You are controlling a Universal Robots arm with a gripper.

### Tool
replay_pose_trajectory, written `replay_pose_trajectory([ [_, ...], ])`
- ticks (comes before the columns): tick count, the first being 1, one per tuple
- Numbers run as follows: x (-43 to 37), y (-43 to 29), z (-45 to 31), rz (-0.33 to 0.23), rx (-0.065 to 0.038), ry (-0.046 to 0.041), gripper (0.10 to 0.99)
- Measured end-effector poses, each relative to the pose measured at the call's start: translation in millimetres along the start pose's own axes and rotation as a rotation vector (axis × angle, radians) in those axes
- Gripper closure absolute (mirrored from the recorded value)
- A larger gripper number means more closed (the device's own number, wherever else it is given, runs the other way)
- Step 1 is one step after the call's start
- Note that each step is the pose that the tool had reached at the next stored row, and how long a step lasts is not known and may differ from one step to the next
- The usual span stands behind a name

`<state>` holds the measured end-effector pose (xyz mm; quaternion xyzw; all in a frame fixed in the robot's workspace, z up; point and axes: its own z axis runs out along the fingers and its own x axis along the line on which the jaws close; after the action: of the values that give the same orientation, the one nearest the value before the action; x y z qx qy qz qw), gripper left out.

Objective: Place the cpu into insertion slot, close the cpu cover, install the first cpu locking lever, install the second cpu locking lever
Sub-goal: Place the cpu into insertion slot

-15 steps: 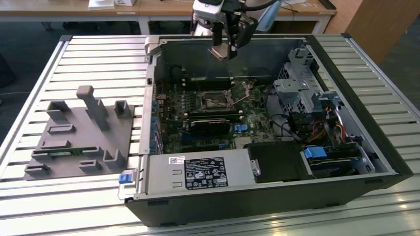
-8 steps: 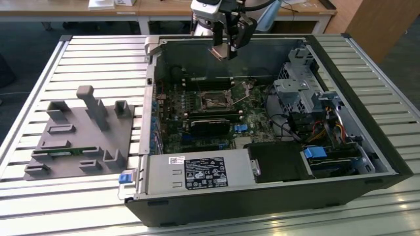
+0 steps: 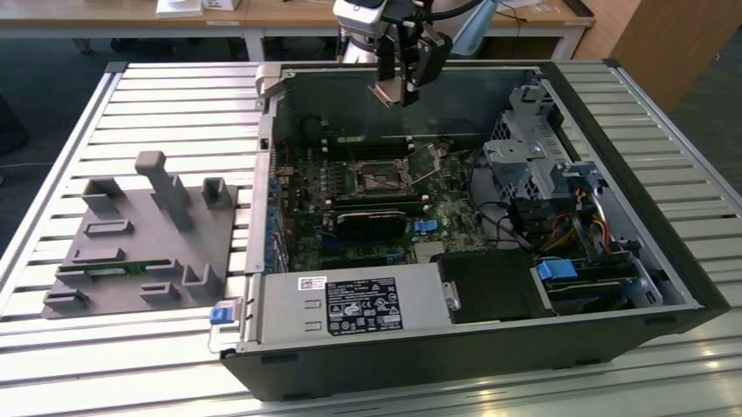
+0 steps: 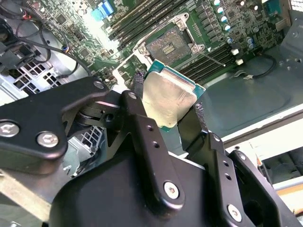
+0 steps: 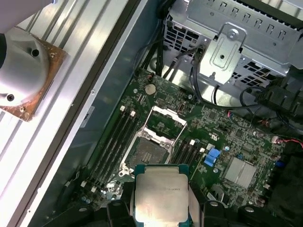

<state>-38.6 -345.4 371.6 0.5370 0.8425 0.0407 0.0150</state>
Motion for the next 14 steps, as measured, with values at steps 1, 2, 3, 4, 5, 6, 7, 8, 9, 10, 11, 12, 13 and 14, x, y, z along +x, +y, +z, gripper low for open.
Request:
replay_pose_trajectory([
  [1, 0.0, 0.0, 0.0, 0.006, 0.0, -0.0005, 0.545],
  [2, 0.0, 0.0, 0.0, 0.01, 0.0, -0.0009, 0.545],
  [3, 0.0, 0.0, 0.1, 0.013, 0.0, -0.0012, 0.545],
  [4, 0.0, 0.0, 0.1, 0.018, 0.0, -0.0016, 0.545],
  [5, 0.0, 0.0, 0.1, 0.022, 0.0, -0.0019, 0.545],
  [6, 0.0, 0.0, 0.2, 0.032, -0.001, -0.0027, 0.545],
  [7, 0.0, 0.0, 0.1, 0.037, -0.001, -0.0032, 0.545],
  [8, 0.0, 0.0, 0.2, 0.042, -0.001, -0.0036, 0.545],
  [9, 0.0, 0.0, 0.2, 0.046, -0.001, -0.0039, 0.545],
  [10, 0.1, 0.0, 0.3, 0.05, -0.001, -0.0042, 0.545],
  [11, 0.1, 0.0, 0.3, 0.053, -0.001, -0.0045, 0.545],
  [12, 0.1, 0.0, 0.3, 0.057, -0.001, -0.0049, 0.545],
  [13, 0.2, 0.0, 0.4, 0.063, -0.001, -0.0053, 0.545],
  [14, 0.2, 0.0, 0.5, 0.07, -0.001, -0.006, 0.545],
])
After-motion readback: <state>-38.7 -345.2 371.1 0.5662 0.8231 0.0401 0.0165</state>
